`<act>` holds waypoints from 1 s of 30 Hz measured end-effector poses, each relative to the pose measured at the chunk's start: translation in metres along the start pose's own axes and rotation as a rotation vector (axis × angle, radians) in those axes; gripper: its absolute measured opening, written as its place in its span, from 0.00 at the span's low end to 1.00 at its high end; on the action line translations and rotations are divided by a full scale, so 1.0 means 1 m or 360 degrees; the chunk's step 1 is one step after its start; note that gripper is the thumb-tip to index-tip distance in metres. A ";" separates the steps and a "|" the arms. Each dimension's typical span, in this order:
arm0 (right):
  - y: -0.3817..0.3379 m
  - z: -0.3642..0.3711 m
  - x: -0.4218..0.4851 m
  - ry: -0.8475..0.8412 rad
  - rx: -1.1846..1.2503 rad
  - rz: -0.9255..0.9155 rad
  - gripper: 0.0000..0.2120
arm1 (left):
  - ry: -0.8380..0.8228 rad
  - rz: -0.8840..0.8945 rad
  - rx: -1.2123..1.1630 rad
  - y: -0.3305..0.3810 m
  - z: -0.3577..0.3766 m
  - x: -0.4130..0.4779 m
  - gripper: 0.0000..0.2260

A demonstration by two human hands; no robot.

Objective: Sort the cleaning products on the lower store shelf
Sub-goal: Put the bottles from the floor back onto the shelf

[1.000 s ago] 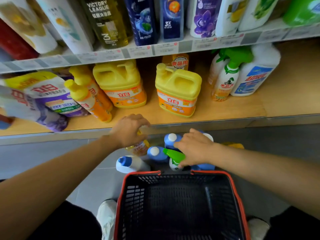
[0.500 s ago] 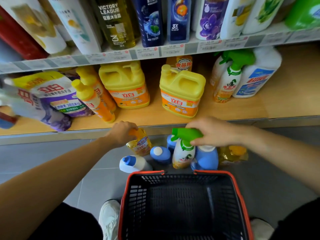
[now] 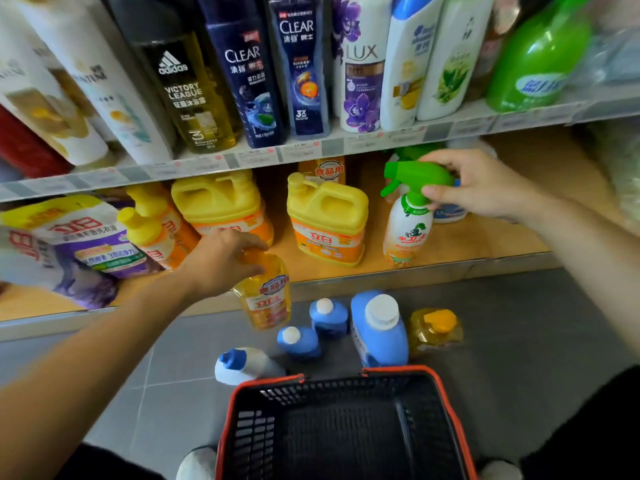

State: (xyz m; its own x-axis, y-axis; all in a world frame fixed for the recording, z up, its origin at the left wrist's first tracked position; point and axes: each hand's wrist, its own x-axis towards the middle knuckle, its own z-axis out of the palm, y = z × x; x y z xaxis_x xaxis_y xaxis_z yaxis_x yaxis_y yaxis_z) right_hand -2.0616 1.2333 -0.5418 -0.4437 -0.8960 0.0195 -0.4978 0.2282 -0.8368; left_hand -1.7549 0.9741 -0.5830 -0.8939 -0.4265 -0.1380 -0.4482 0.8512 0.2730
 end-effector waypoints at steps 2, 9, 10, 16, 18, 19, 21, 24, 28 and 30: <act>0.016 -0.001 0.006 -0.0018 -0.0162 0.0059 0.17 | 0.0085 0.0037 -0.0076 0.011 -0.010 0.003 0.19; 0.064 0.005 0.013 0.0231 -0.0046 0.0370 0.22 | 0.0262 0.0182 -0.0253 0.037 -0.026 0.012 0.17; 0.069 0.010 0.013 0.0389 0.0015 0.0406 0.24 | 0.0282 0.0187 -0.0256 0.039 -0.026 0.014 0.17; 0.097 0.074 0.008 0.0773 0.0480 0.0947 0.29 | 0.0293 0.0216 -0.0272 0.046 -0.023 0.020 0.18; 0.101 0.092 0.011 0.0847 0.0444 0.1046 0.26 | 0.0310 0.0205 -0.0288 0.045 -0.021 0.021 0.17; 0.102 0.096 0.013 0.0916 0.0396 0.1041 0.26 | 0.0320 0.0198 -0.0301 0.044 -0.020 0.021 0.17; 0.101 0.099 0.016 0.0999 0.0313 0.0991 0.25 | 0.0336 0.0195 -0.0326 0.041 -0.018 0.021 0.16; 0.097 0.096 0.013 0.1028 0.0270 0.0941 0.24 | 0.0348 0.0198 -0.0397 0.037 -0.015 0.016 0.14; 0.080 0.107 0.001 0.1235 0.0401 0.1173 0.21 | 0.0406 0.0189 -0.0501 0.031 -0.013 0.009 0.14; 0.064 0.121 0.000 0.1224 0.0345 0.1095 0.17 | 0.0443 0.0176 -0.0537 0.027 -0.014 0.008 0.13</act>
State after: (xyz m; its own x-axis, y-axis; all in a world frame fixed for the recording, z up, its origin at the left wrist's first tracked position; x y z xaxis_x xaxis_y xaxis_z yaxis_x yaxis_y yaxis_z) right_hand -2.0030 1.2021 -0.6611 -0.9709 -0.0987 -0.2183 0.1512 0.4546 -0.8778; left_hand -1.7739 0.9897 -0.5632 -0.8819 -0.4441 0.1584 -0.2840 0.7685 0.5733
